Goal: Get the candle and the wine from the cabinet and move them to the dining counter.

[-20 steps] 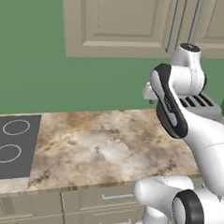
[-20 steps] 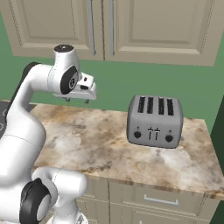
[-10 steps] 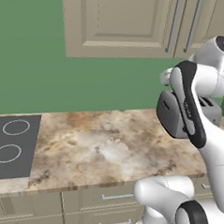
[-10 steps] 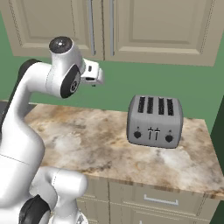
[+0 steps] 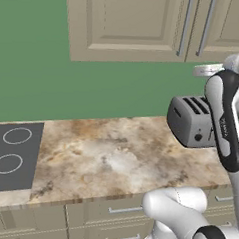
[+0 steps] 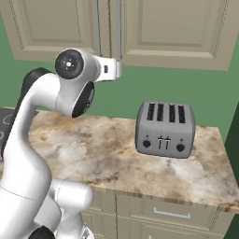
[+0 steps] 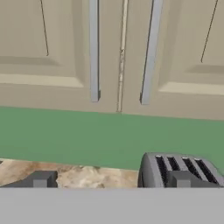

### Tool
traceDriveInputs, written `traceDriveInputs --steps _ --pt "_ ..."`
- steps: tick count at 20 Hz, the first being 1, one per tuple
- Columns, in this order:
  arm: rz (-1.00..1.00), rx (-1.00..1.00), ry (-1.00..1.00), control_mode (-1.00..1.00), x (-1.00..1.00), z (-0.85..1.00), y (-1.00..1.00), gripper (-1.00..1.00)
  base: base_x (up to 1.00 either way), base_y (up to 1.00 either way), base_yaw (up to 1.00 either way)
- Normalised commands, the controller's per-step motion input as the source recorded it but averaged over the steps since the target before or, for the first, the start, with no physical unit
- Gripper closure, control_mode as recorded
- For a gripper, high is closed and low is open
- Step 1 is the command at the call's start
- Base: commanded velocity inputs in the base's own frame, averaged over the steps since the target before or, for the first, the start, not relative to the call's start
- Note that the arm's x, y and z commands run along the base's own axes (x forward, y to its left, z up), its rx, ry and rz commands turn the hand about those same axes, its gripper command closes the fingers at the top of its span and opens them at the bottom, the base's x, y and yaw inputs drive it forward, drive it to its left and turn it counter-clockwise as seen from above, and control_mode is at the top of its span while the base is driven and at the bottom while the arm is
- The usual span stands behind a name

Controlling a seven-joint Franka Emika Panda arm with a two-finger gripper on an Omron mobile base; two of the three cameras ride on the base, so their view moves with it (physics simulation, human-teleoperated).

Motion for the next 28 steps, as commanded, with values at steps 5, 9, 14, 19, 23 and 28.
traceDriveInputs --steps 5,9,14,19,23,28 --pt "0.0 0.0 -0.33 -1.0 -0.2 0.58 -0.41 -1.0 0.0 0.0 0.0" --pt "0.0 0.0 -0.16 -1.0 -0.02 0.49 -0.23 -1.0 0.0 0.0 0.0" --pt "0.0 0.0 -0.08 -1.0 0.03 0.02 -0.16 -1.0 0.0 0.0 0.0" --pt "0.01 0.0 -0.15 -1.0 0.08 0.02 0.01 -1.0 0.0 0.0 0.0" --pt "0.0 0.0 -0.05 -1.0 0.03 0.02 0.11 -1.0 0.0 0.0 0.0" --pt "0.0 0.01 -0.03 -1.0 0.17 0.0 0.0 -1.0 0.0 0.0 0.0"
